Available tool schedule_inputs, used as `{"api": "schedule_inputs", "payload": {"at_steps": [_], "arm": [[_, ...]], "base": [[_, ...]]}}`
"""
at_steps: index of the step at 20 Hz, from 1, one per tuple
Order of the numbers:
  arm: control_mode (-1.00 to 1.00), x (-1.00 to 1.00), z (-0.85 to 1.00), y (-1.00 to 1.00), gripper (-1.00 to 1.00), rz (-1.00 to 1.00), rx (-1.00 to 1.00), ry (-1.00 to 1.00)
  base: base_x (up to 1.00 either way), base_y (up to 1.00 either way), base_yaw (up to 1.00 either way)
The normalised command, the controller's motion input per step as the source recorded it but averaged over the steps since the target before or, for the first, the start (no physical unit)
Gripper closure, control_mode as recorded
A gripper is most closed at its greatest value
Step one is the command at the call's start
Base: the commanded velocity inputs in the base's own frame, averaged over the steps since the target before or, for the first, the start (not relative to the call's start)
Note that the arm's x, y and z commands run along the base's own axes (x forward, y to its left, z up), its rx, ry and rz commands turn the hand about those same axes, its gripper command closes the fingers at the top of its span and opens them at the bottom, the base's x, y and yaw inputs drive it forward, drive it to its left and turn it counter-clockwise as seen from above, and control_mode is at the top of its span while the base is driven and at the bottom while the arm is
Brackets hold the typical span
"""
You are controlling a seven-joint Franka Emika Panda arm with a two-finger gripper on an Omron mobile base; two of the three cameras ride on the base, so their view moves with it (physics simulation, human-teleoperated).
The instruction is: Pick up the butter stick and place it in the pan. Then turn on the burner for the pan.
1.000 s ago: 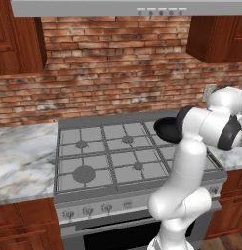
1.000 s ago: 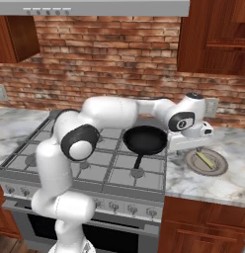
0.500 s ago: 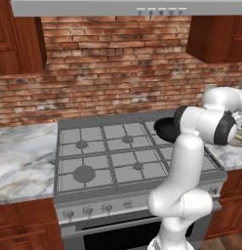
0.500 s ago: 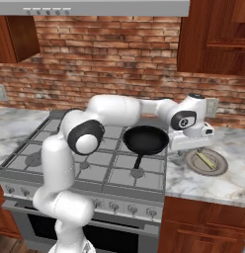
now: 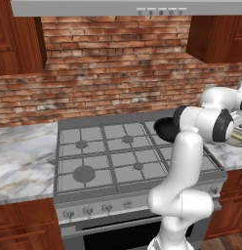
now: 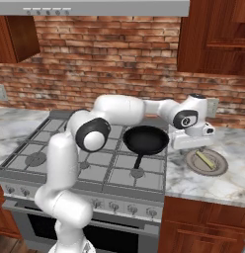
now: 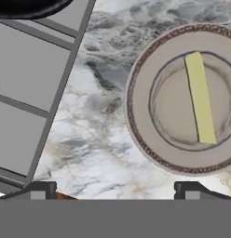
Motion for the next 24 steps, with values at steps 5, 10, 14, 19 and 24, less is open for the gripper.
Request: {"api": "schedule_inputs", "payload": {"at_steps": [5, 10, 14, 19, 24], "arm": [[-1.00, 0.20, -0.08, -0.18, -1.00, 0.00, 0.00, 0.00], [-1.00, 0.23, -0.06, -0.20, -1.00, 0.00, 0.00, 0.00], [-1.00, 0.18, -0.08, -0.30, -1.00, 0.00, 0.01, 0.00], [-1.00, 0.15, -0.12, -0.30, -1.00, 0.01, 0.00, 0.00], [-1.00, 0.14, -0.14, -0.29, -1.00, 0.01, 0.00, 0.00]], "base": [[0.00, 0.00, 0.00], [0.00, 0.00, 0.00], [0.00, 0.00, 0.00], [0.00, 0.00, 0.00], [0.00, 0.00, 0.00]]}}
